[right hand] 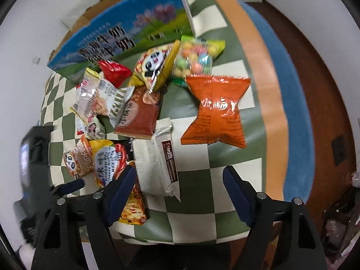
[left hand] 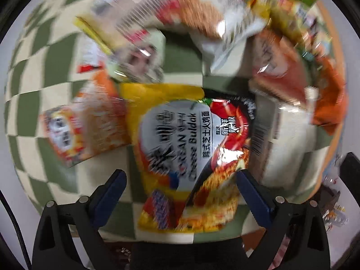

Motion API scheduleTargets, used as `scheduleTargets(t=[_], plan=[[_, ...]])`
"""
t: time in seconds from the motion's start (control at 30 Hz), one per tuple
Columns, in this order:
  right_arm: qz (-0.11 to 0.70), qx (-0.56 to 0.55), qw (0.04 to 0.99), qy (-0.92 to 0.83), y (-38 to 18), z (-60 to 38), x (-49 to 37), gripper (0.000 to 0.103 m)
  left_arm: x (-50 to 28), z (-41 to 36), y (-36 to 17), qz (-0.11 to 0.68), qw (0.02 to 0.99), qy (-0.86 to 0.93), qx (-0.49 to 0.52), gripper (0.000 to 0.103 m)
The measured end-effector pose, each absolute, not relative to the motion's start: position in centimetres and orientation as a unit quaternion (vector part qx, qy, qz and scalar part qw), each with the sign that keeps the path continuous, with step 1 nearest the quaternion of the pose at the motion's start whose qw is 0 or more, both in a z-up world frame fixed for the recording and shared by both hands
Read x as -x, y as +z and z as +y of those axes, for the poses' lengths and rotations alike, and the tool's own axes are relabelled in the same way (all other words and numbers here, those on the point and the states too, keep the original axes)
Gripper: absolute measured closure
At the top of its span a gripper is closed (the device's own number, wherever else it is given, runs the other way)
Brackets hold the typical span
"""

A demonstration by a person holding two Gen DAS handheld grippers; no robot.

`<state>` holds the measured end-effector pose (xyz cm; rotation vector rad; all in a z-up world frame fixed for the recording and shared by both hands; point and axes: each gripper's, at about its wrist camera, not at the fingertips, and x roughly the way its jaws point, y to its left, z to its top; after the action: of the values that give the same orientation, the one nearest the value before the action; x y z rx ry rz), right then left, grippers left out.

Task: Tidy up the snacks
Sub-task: 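Grasp the yellow Cheese Buldak pack with the left tool while the right tool grasps the white bread packet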

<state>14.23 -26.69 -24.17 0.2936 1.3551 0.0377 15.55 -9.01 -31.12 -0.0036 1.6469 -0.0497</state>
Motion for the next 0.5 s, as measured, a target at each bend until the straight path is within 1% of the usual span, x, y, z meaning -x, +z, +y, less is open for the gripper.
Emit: scheduleTargets(t=[0.07, 0.1, 0.2, 0.3, 0.43, 0.5], plan=[[0.631, -0.134, 0.763, 0.029, -25.2, -26.3, -14.5, 0.021, -15.7, -9.5, -32.3, 0.733, 0.679, -0.03, 0.005, 0.003], [0.634, -0.131, 0.761, 0.038, -25.8, -25.8, -14.7, 0.021, -15.6, -9.6, -32.5, 0.729, 0.684, -0.026, 0.0, 0.013], [0.643, -0.121, 0.754, 0.056, -26.9, -24.2, -15.2, 0.021, -14.9, -9.4, -32.3, 0.718, 0.695, -0.023, -0.012, 0.019], [0.648, -0.115, 0.75, 0.073, -27.8, -22.6, -15.7, 0.021, -13.5, -8.5, -32.0, 0.709, 0.704, 0.006, -0.024, 0.019], [0.659, -0.099, 0.741, 0.08, -30.0, -20.0, -16.9, 0.021, -12.3, -5.8, -32.5, 0.713, 0.7, 0.027, 0.001, 0.019], [0.672, -0.09, 0.732, 0.069, -31.6, -19.0, -17.5, 0.034, -12.3, -5.3, -33.0, 0.716, 0.698, 0.024, 0.013, 0.017]])
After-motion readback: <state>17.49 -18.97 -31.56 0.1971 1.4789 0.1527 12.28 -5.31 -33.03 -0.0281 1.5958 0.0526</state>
